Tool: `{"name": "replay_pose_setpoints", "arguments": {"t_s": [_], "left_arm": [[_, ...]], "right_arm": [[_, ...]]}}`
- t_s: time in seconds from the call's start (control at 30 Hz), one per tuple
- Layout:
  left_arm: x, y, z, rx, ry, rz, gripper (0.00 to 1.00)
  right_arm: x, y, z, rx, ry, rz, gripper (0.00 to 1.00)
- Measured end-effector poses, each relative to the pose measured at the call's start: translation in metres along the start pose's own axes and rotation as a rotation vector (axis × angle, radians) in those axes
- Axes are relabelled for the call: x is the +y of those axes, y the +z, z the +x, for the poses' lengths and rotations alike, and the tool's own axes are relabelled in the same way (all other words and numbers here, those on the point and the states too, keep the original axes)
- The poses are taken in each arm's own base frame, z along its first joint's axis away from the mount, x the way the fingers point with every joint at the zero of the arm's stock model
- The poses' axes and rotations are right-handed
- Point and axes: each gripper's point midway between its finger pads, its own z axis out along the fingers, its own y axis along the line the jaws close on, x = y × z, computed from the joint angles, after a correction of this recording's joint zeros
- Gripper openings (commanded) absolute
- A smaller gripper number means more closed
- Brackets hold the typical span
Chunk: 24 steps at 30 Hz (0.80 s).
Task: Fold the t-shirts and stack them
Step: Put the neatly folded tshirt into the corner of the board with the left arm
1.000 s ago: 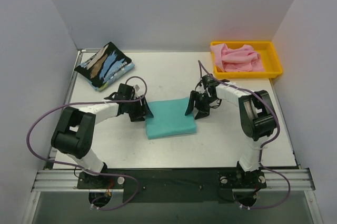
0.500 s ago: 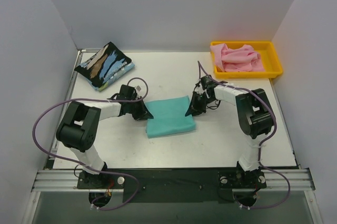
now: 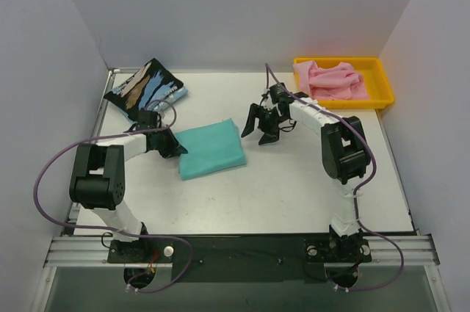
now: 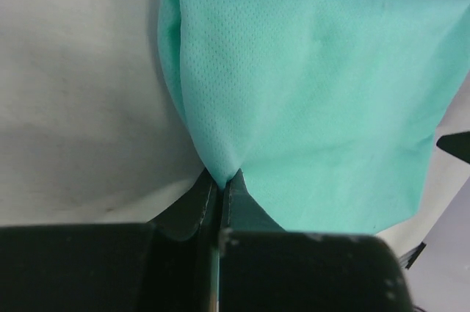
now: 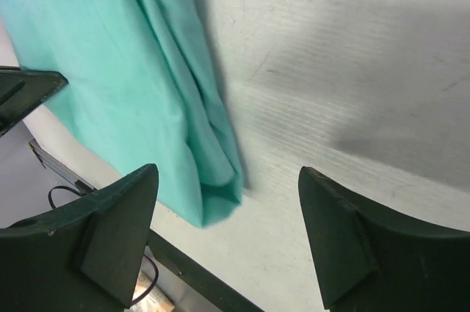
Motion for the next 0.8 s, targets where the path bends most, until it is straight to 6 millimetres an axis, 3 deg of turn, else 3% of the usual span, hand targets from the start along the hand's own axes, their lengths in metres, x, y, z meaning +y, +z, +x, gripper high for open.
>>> {"name": "replay_pose_setpoints", "arguments": {"t_s": [0.1,0.23,0.33,0.47,0.6,0.8], "left_arm": [[0.002,-0.006,-0.022,-0.049,-0.002,-0.018,0.0],[-0.012,-0.012,-0.043,-0.097,0.031,-0.01,0.0],[-0.028,-0.014,-0.064,-0.134,0.055,-0.013,0.0],[-0.057,-0.011,-0.1,-0.202,0.092,0.004,0.0],[-0.091,0.001,-0.124,-0.238,0.136,0.024,0.0],[-0.125,0.034,-0.137,-0.237,0.209,0.021,0.0]], "right_arm": [[-0.008,-0.013,-0.009,-0.027,0.019,0.015,0.73],[-0.028,-0.037,-0.013,-0.075,0.049,0.054,0.73],[-0.045,-0.054,-0.007,-0.1,0.071,0.088,0.73],[-0.065,-0.063,0.018,-0.082,0.081,0.136,0.73],[-0.082,-0.06,0.038,-0.043,0.098,0.174,0.73],[-0.098,-0.065,0.042,-0.038,0.12,0.207,0.73]]}}
